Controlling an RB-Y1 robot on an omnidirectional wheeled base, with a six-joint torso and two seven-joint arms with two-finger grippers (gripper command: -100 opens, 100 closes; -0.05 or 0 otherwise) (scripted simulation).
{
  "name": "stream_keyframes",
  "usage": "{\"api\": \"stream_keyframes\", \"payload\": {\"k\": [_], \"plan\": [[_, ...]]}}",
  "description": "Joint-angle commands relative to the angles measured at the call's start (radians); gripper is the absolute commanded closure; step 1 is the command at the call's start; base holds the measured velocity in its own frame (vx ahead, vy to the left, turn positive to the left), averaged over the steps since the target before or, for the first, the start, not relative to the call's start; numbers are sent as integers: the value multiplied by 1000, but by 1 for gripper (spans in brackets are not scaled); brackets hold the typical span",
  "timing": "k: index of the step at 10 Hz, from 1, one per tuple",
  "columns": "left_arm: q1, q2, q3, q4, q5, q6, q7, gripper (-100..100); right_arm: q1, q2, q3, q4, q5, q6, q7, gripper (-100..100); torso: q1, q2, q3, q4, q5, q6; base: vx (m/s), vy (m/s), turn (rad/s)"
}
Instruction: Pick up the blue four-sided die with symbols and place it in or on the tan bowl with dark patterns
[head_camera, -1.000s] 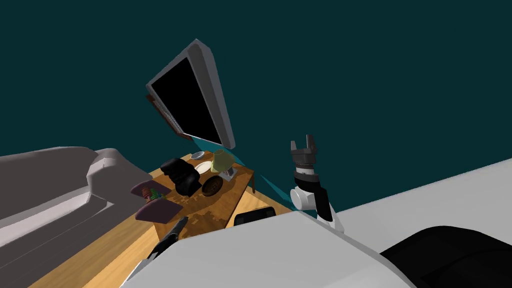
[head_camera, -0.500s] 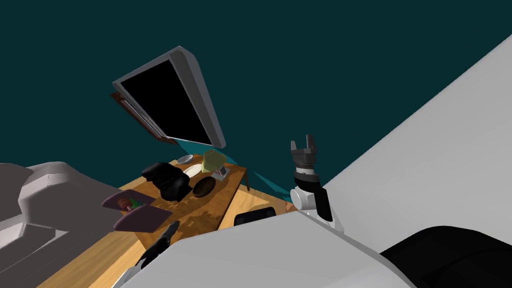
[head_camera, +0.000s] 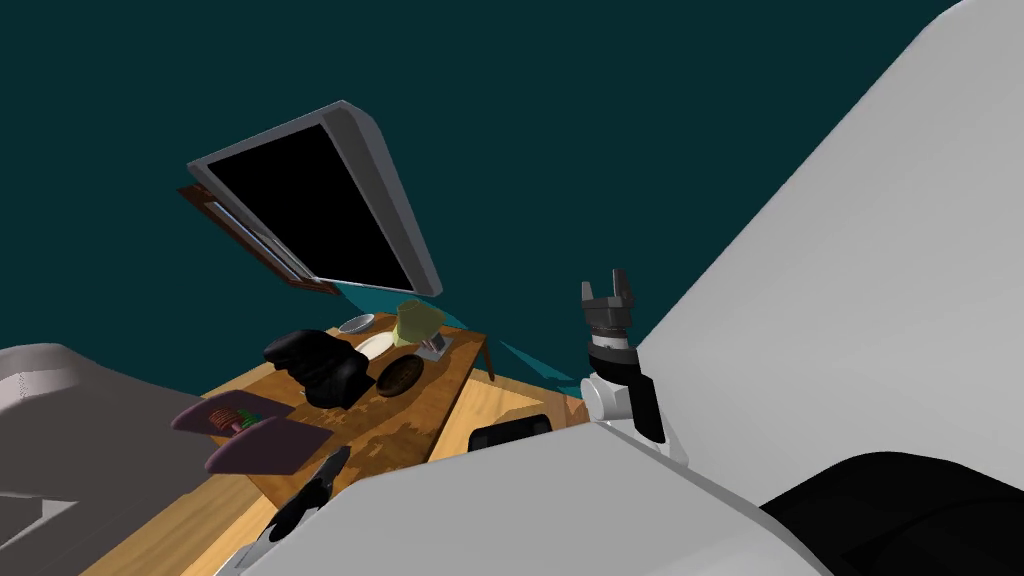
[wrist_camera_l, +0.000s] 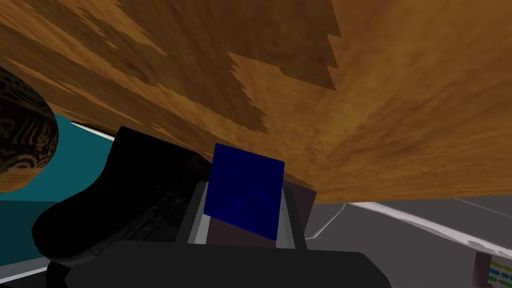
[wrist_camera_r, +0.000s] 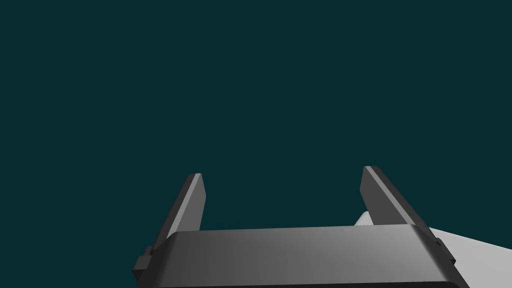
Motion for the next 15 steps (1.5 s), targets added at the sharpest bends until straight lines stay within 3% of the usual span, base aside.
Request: {"api": "stream_keyframes", "payload": {"k": [1, 2, 3, 4, 7, 10, 12, 15], "plan": [[24, -2, -24, -50, 25, 38, 14, 100, 0, 0, 0, 0, 0, 0, 0, 0, 0, 0, 0, 0, 0, 0, -107, -40, -130], [9, -2, -10, -24, 16, 15, -2, 100, 0, 0, 0, 0, 0, 0, 0, 0, 0, 1, 0, 0, -1, -3, -37, -13, 2], [11, -2, -12, -29, 18, 21, 0, 0, 0, 0, 0, 0, 0, 0, 0, 0, 2, -2, -1, -1, 0, -3, -8, -4, 2], [-20, 29, 14, -35, 15, -3, 0, 100, 0, 0, 0, 0, 0, 0, 0, 0, 3, -4, -2, -1, 0, -3, -20, 16, -51], [-65, 69, 40, -34, 18, -18, 8, 100, 0, 0, 0, 0, 0, 0, 0, 0, 4, -4, -2, 0, 0, -1, -36, 19, -51], [-79, 79, 46, -33, 19, -19, 11, 100, 0, 0, 0, 0, 0, 0, 0, 0, 3, -4, -2, 0, 0, -1, -20, -7, -21], [-140, 124, 59, -21, 32, -5, 31, 100, 0, 0, 0, 0, 0, 0, 0, 0, 2, -3, -1, 1, -1, 1, -67, -28, -141], [-140, 124, 59, -21, 32, -5, 31, 100, 0, 0, 0, 0, 0, 0, 0, 0, 2, -3, -1, 0, 0, -1, -19, -15, -8]]}}
